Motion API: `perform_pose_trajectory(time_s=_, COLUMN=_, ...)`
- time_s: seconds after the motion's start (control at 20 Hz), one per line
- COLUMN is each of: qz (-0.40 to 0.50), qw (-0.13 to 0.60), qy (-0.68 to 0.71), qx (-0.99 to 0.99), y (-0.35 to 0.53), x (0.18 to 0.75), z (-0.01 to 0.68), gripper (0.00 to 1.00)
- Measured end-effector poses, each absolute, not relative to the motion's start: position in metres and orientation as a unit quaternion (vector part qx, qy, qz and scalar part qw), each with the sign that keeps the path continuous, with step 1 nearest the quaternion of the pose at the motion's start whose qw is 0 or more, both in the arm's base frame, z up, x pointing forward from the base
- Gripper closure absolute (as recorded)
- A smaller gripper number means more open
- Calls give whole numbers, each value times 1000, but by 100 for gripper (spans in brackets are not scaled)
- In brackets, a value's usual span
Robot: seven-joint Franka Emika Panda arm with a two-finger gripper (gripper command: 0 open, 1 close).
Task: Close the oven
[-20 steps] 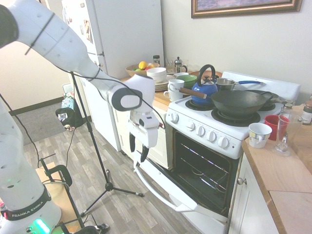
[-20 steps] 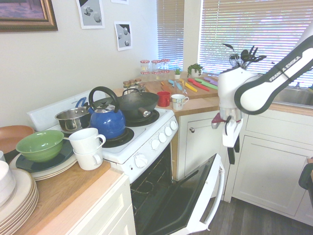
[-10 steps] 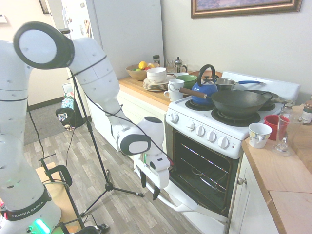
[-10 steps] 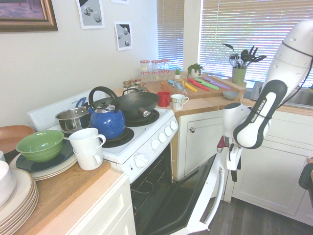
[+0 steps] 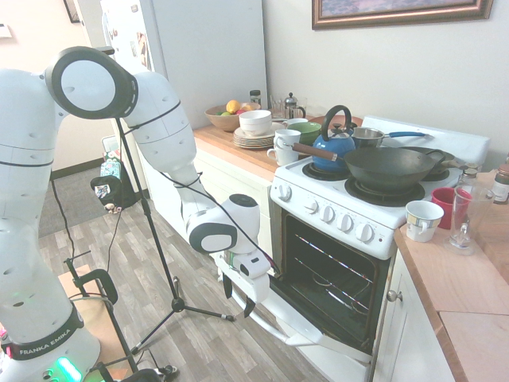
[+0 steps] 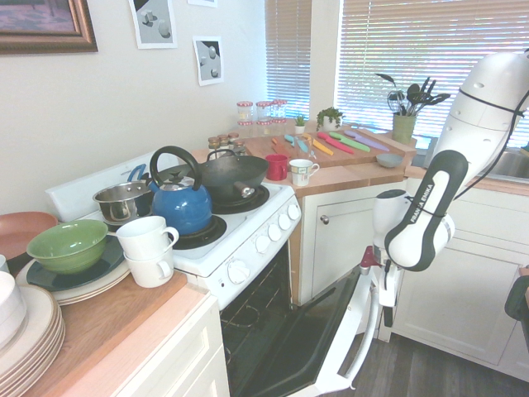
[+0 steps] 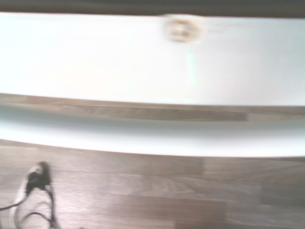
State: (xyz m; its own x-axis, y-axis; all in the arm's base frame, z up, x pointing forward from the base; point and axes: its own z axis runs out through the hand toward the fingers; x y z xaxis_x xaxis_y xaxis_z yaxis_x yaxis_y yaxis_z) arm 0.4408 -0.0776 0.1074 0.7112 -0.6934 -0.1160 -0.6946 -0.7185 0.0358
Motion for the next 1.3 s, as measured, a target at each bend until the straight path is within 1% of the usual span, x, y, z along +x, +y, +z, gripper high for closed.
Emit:
perform_pose_trajectory(time_s=0.35, qz=50, qw=11, qy=361, qx=-931, y=-46, x=452, z=85, gripper=0)
perform_pose_trajectory(time_s=0.6, qz=21, qw=12, qy=358, qx=-933, y=-31, x=475, z=62, gripper=0)
perform_pose_trajectory(time_s=0.7, qz=10, qw=11, qy=376, qx=-926, y=-24, x=487, z=52, gripper=0)
perform_pose_trajectory(time_s=0.9, qz=-5, qw=6, qy=395, qx=-919, y=-19, x=498, z=57, gripper=0)
perform_pose_trajectory(time_s=1.1, qz=-54, qw=22, qy=394, qx=-917, y=-3, x=544, z=77, gripper=0)
perform_pose_trajectory(time_s=1.3, qz=-79, qw=30, qy=394, qx=-915, y=20, x=582, z=82, gripper=0)
